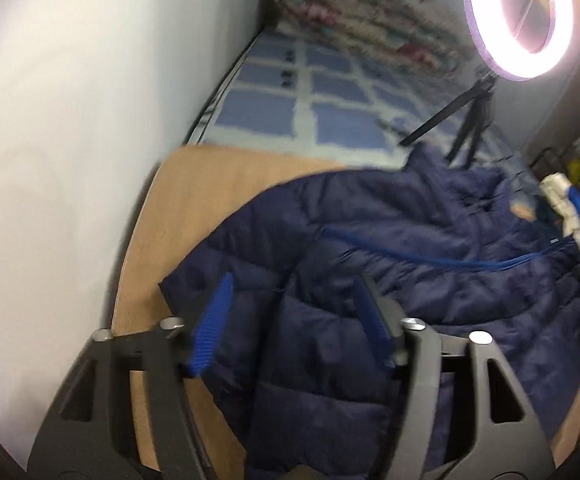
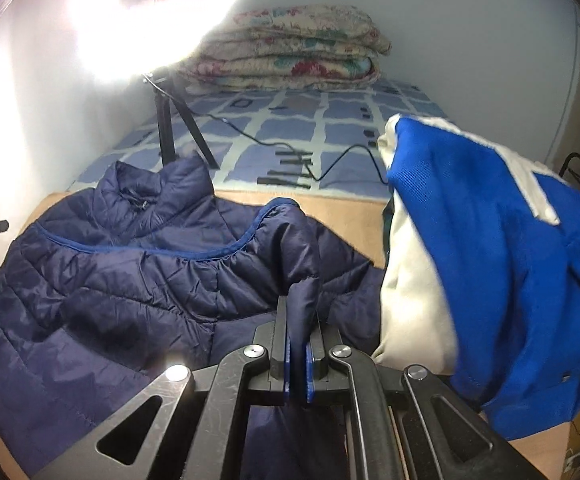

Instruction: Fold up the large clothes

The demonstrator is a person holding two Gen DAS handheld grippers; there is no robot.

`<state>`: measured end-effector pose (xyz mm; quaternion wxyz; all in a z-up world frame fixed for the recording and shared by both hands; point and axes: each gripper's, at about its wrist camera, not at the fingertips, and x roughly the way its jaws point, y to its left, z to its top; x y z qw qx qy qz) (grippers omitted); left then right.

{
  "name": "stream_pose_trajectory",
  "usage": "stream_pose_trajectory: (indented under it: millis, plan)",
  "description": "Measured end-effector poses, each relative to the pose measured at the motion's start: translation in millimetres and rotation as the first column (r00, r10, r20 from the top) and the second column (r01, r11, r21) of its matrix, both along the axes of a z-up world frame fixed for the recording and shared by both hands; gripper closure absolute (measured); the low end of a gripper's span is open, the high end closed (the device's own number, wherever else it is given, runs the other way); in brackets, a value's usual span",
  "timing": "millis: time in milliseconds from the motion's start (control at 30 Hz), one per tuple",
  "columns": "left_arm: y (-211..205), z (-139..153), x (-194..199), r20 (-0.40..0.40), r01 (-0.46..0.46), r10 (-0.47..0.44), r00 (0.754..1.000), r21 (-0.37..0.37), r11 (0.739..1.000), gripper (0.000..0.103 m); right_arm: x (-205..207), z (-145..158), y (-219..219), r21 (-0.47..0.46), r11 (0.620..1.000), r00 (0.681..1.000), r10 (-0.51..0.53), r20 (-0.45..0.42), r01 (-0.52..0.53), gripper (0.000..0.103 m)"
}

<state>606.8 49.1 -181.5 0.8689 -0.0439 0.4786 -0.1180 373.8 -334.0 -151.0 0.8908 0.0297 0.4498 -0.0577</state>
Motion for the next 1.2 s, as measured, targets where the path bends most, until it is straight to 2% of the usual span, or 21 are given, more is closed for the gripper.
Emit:
stream_pose_trajectory:
  millis: [67, 100, 133, 167, 200, 267, 400, 533, 600, 733, 900, 1100, 1167, 1200]
  plan:
    - [-3, -18, 3, -0.040, -0.006, 0.006, 0.999, 0.023, 1.000, 0.040, -1, -6, 0, 0.015, 1.000, 1.000, -0.006, -0.007, 0.006, 0.101]
    - [-3, -23, 3, -0.053, -0.005, 0.006, 0.999, 0.022, 1.000, 0.048, 0, -8, -1, 0.014, 1.000, 1.000, -0.007, -0.011, 0.007, 0.101]
    - [-4, -29, 2, -0.066, 0.007, -0.006, 0.998, 0.008, 1.000, 0.084, 1, -10, -1, 0.010, 1.000, 1.000, -0.008, -0.017, 0.008, 0.101]
    - [-7, -32, 0, -0.078, 0.026, -0.027, 0.997, -0.010, 1.000, 0.102, 1, -12, -1, 0.008, 1.000, 1.000, -0.007, -0.020, 0.007, 0.101]
    - [-11, -30, -5, -0.057, 0.042, -0.042, 0.997, 0.002, 0.999, 0.102, 1, -13, -1, 0.006, 1.000, 1.000, -0.007, -0.022, 0.007, 0.101]
    - [-20, -23, -14, 0.004, 0.053, -0.053, 0.999, 0.075, 0.996, 0.103, 1, -13, 0, -0.002, 1.000, 1.000, -0.004, -0.025, 0.004, 0.101]
    - [-14, 1, -19, 0.079, 0.000, -0.006, 0.997, 0.079, 0.997, 0.103, 2, -5, 5, -0.049, 0.999, 1.000, 0.002, -0.016, -0.003, 0.101]
    - [-12, 32, -10, 0.164, -0.057, 0.043, 0.986, 0.082, 0.995, 0.103, 4, 14, 7, -0.087, 0.996, 1.000, -0.008, 0.029, 0.010, 0.101]
    - [-20, 46, 0, 0.200, -0.065, 0.042, 0.979, 0.108, 0.992, 0.103, 10, 27, 8, -0.117, 0.993, 0.998, -0.016, 0.067, 0.024, 0.101]
    - [-31, 57, 24, 0.243, -0.094, 0.056, 0.968, 0.147, 0.985, 0.103, 33, 38, 5, -0.144, 0.988, 0.994, -0.048, 0.102, 0.063, 0.101]
    - [-43, 41, 54, 0.243, -0.142, 0.098, 0.965, 0.170, 0.975, 0.103, 65, 26, 5, -0.205, 0.973, 0.990, -0.089, 0.106, 0.110, 0.101]
    - [-53, -2, 71, 0.215, -0.176, 0.124, 0.969, 0.244, 0.954, 0.101, 87, -16, 16, -0.356, 0.932, 0.997, -0.072, 0.005, 0.070, 0.101]
    - [-57, -15, 74, 0.215, -0.191, 0.127, 0.968, 0.310, 0.931, 0.100, 90, -28, 16, -0.376, 0.925, 0.997, -0.077, -0.022, 0.063, 0.101]
    - [-59, -22, 77, 0.198, -0.189, 0.123, 0.972, 0.363, 0.912, 0.099, 92, -34, 15, -0.380, 0.923, 0.996, -0.081, -0.040, 0.060, 0.101]
